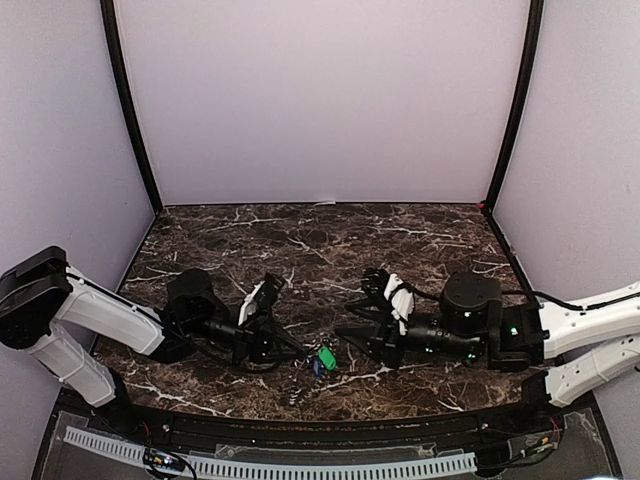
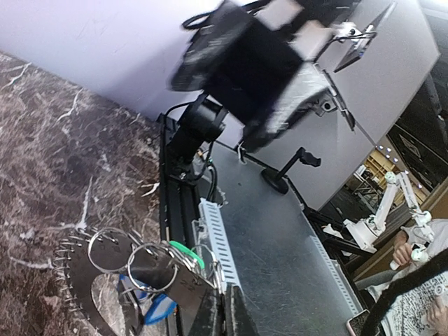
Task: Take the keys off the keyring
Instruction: Adjust the keyring at the key storage ring.
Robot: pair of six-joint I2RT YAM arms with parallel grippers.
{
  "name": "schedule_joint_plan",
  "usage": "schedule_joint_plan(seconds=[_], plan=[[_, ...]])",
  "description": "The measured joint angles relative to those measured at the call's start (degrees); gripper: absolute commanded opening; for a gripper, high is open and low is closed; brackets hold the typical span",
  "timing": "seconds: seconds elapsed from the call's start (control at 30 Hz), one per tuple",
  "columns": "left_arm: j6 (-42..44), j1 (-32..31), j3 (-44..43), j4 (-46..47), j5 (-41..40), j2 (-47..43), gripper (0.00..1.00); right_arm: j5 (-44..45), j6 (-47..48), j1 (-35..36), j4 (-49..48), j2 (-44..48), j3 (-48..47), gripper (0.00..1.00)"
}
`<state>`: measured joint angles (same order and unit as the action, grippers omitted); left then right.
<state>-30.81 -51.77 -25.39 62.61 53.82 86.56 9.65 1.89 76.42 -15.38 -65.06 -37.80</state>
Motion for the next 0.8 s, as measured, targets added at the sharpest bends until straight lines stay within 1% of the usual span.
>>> schedule_joint_plan(seconds=[0.03, 0.1, 0.17, 0.27, 0.47, 0.6, 0.63, 0.73, 0.8], plan=[[-0.24, 0.0, 0.15, 0.33, 0.37, -0.7, 0.0, -1.07, -1.86, -0.57, -0.74, 1.01, 1.18, 0.5], [-0.5, 0.0, 0.22, 0.76, 0.98, -2.64, 0.0, -4.87, -6.75, -2.51, -5.18, 2.34, 4.81, 0.52], [-0.31, 0.0, 0.22, 0.68, 1.4, -4.5, 0.0, -8.13, -10.97, -3.89, -8.04, 1.81, 7.02, 0.52], [1.31, 0.0, 0.15, -0.81, 1.53, -7.21, 0.0, -14.82, -18.36, -6.51, -13.07, -1.03, 9.99, 0.51], [7.21, 0.0, -0.68, -9.05, 0.81, -11.34, 0.0, -27.1, -29.31, -8.59, -22.56, -8.31, 10.51, 0.49], [10.21, 0.0, -1.49, -13.14, -0.02, -13.05, 0.0, -32.65, -33.83, -8.61, -28.0, -11.23, 10.49, 0.49], [10.73, 0.0, -1.6, -13.68, -0.31, -13.25, 0.0, -33.64, -34.47, -8.61, -28.96, -11.91, 10.45, 0.48], [11.56, 0.02, -1.64, -14.95, -0.74, -13.64, 0.0, -35.19, -35.69, -8.61, -30.34, -13.38, 10.19, 0.4], [11.93, 0.02, -1.64, -15.69, -0.9, -13.68, 0.0, -35.93, -36.35, -8.61, -30.91, -14.25, 9.79, 0.39]])
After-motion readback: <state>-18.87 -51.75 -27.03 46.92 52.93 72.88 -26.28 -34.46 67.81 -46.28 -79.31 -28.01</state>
